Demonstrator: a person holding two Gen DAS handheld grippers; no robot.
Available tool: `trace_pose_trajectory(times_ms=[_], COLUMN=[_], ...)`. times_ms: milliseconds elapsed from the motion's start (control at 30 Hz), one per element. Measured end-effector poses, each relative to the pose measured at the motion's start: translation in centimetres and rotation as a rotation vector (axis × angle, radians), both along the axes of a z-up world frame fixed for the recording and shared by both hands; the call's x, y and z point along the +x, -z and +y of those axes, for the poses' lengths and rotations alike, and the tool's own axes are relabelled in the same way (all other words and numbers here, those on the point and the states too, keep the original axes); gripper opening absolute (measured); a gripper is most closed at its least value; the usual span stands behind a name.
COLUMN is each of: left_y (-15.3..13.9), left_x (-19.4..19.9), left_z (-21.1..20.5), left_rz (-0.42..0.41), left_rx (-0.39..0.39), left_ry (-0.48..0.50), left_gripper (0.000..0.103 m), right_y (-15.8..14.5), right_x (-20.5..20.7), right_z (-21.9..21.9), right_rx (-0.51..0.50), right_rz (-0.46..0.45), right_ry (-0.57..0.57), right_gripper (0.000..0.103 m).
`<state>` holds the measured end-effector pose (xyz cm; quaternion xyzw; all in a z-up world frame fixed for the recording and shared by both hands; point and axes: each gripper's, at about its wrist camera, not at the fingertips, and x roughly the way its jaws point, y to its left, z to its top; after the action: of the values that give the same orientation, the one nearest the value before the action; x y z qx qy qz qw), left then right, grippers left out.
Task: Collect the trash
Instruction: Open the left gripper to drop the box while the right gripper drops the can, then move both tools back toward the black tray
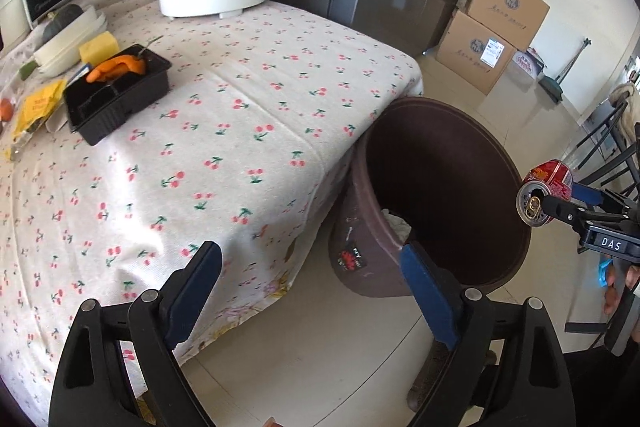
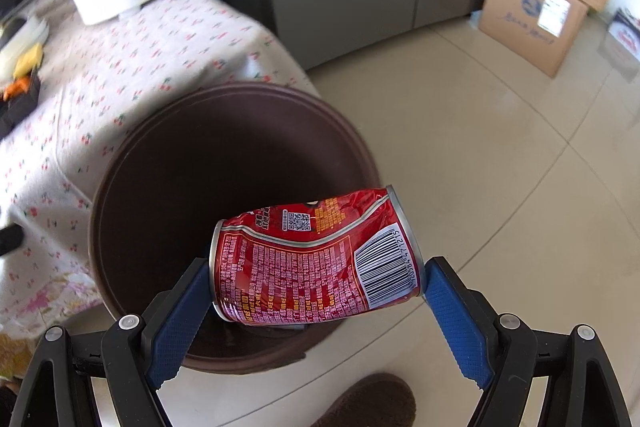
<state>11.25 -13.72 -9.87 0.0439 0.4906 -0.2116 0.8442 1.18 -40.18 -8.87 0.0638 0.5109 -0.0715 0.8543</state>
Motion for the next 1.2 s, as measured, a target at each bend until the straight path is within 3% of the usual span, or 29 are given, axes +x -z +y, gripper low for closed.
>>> trace_pose_trajectory(times_ms=[333,700,1200], left_y=[-1.2,-2.1,-1.9], left_x=[0.0,-0.1,0.4], left_z=[6.5,13.3,23.3], left_rz=[-0.021,0.002,0.081], left_rx=[0.033,0.041,0.009], left_ry=[-0.095,-0.225,-0.446], left_gripper=[0.093,0.093,0.093], right_y=[1.5,-0.3,-2.3], right_x=[2.8,4.7,8.0], right_z=[3.2,6.9,16.6], right_rx=[-0.015,0.019,0.024], right_rz=[0.040,0.011,-0.032], right_ry=[-0.058,-0.100,-0.250], right_gripper=[0.088,0.091,0.092])
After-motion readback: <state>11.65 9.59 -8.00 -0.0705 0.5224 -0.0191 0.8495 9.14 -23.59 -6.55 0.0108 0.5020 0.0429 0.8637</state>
